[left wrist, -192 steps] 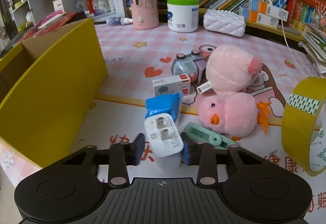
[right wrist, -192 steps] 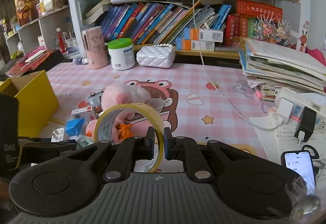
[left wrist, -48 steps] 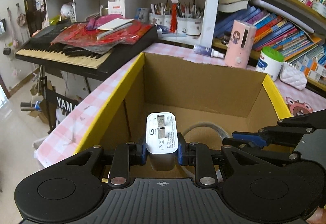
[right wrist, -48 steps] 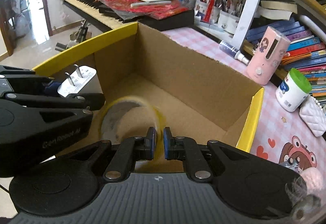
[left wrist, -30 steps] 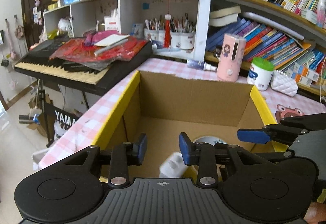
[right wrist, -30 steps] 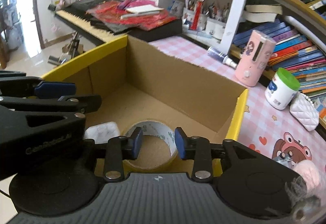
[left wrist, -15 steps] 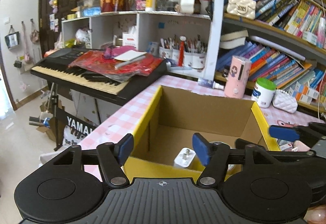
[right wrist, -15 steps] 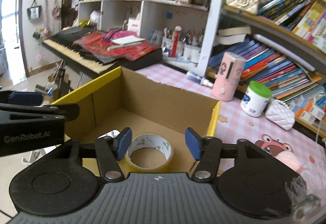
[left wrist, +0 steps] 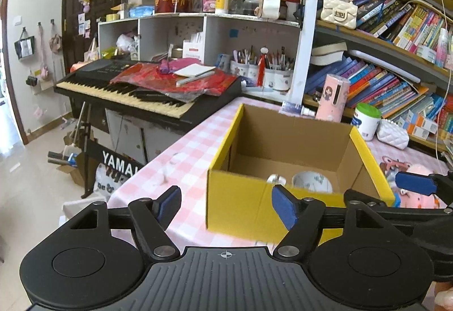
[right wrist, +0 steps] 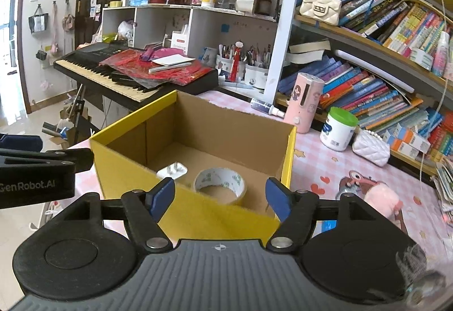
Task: Organize objects
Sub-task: 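Withdraw both open tools from the box back toward the desk items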
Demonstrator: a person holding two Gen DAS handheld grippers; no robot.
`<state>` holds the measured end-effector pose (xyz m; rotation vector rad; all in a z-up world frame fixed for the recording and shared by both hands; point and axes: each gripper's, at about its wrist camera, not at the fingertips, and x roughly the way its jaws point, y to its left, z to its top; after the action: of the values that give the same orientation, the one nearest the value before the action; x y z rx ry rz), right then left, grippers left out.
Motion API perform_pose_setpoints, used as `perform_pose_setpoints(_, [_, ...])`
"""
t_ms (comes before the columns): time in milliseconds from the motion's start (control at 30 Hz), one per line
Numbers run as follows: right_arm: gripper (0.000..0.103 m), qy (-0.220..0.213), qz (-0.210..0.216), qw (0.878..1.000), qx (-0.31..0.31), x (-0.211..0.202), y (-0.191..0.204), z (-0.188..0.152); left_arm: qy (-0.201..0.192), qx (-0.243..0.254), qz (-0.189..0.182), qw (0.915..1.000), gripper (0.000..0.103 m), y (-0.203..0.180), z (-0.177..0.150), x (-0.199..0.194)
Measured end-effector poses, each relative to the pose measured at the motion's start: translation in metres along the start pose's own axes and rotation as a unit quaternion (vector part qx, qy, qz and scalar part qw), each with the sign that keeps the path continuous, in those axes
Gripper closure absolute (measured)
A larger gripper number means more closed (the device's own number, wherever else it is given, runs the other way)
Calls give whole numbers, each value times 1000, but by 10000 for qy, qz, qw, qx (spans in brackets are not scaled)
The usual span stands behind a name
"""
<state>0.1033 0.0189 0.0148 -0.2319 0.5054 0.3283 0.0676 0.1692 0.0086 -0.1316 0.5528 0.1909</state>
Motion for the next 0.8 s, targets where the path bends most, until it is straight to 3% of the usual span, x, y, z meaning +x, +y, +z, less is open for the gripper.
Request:
perform_pose_setpoints(400, [30, 110, 12, 9999, 60, -48, 37, -34, 271, 39, 72, 9996, 30, 28, -35, -41])
perform_pose_setpoints(800, [28, 215, -120, 9987, 435, -84, 46, -67, 492, 359, -25, 9981, 24, 32, -64, -71])
